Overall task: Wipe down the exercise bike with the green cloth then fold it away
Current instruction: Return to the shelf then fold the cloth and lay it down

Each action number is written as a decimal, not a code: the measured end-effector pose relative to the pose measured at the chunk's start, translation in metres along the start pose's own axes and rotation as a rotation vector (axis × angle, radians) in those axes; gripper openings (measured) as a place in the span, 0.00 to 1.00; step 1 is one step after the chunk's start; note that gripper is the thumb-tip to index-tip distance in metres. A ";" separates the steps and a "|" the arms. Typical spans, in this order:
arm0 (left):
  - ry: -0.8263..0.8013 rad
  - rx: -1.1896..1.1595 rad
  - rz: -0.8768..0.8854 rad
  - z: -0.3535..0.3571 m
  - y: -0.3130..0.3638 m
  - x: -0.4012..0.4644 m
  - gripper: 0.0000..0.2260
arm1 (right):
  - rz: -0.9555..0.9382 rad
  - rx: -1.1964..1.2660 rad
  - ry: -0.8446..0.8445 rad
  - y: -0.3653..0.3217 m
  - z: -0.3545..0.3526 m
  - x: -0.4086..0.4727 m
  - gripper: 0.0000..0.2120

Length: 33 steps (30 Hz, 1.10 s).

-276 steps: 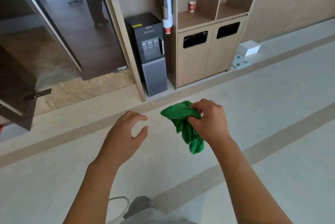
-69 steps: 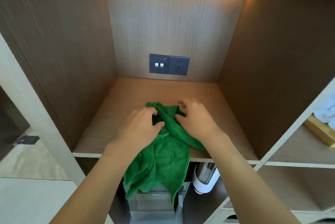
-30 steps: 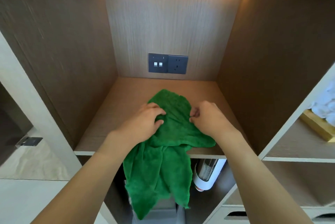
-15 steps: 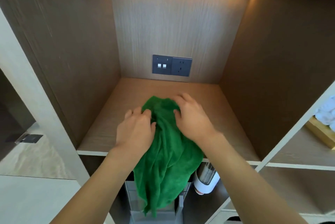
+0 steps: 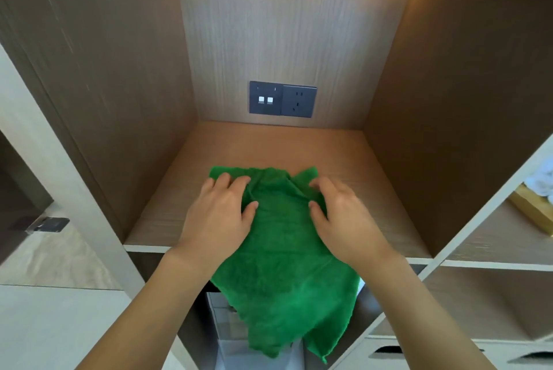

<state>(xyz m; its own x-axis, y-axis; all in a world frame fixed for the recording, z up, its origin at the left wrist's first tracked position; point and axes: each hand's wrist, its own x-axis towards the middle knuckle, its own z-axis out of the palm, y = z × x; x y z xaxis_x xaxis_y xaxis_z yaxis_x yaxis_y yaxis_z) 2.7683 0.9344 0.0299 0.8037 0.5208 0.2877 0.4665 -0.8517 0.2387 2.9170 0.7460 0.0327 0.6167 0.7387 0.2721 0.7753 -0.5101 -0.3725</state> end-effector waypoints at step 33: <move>-0.394 0.029 0.023 0.035 -0.010 0.132 0.31 | 0.154 -0.257 -0.349 0.052 -0.002 0.118 0.33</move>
<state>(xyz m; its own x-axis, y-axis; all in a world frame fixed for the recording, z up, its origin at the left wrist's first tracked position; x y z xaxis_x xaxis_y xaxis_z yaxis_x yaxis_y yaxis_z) 2.8829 1.0101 0.0331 0.8915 0.4445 -0.0870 0.4526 -0.8670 0.2084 3.0301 0.8059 0.0476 0.6787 0.7275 -0.1004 0.7141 -0.6857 -0.1413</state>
